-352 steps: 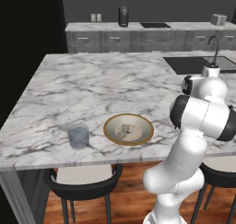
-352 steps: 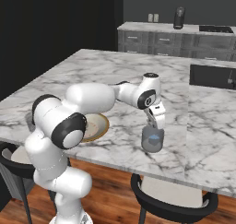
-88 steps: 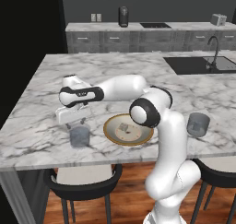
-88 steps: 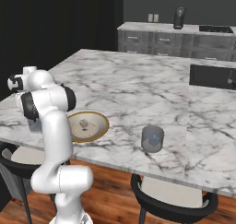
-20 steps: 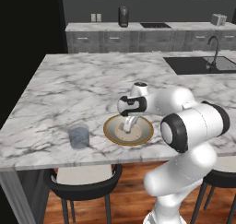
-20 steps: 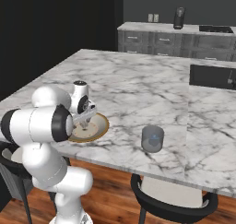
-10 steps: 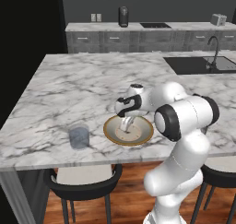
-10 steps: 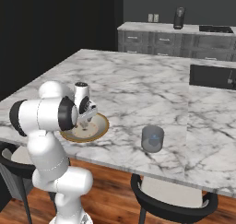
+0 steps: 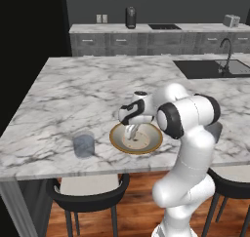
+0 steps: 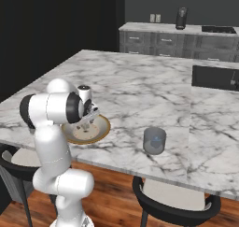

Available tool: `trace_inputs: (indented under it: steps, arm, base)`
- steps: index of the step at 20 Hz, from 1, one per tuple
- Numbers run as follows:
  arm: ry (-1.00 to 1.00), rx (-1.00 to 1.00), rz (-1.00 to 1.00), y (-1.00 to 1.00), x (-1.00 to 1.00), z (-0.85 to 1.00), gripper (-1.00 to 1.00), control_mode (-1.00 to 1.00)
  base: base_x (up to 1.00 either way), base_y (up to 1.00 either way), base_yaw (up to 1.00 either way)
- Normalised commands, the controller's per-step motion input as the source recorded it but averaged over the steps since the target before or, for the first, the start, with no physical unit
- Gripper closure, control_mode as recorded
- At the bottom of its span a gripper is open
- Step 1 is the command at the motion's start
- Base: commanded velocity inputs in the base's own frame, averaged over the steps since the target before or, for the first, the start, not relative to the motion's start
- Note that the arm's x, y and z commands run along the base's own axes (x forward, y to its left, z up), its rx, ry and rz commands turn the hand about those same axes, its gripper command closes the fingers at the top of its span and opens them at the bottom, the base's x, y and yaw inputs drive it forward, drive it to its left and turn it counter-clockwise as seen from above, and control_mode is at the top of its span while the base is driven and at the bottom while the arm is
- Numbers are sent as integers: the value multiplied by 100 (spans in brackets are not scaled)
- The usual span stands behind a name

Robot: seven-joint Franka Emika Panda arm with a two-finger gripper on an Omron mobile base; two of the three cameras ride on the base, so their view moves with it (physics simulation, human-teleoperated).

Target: There are four ice cubes in the ice bowl. Place two ice cubes in each glass of water.

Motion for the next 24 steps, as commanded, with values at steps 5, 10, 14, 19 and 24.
trace_inputs:
  steps: [5,10,14,19,24]
  arm:
    - [0,0,-1,1,27,-20,-100,-100]
    - [0,0,-1,5,24,-22,-100,-100]
    - [0,-1,-2,14,5,-19,100,-100]
    - [0,-5,-7,36,0,-13,100,-100]
    - [0,-5,-9,36,0,-7,100,-100]
  base:
    - [0,0,0]
    - [0,0,0]
    - [0,0,0]
    - [0,0,0]
    - [0,0,0]
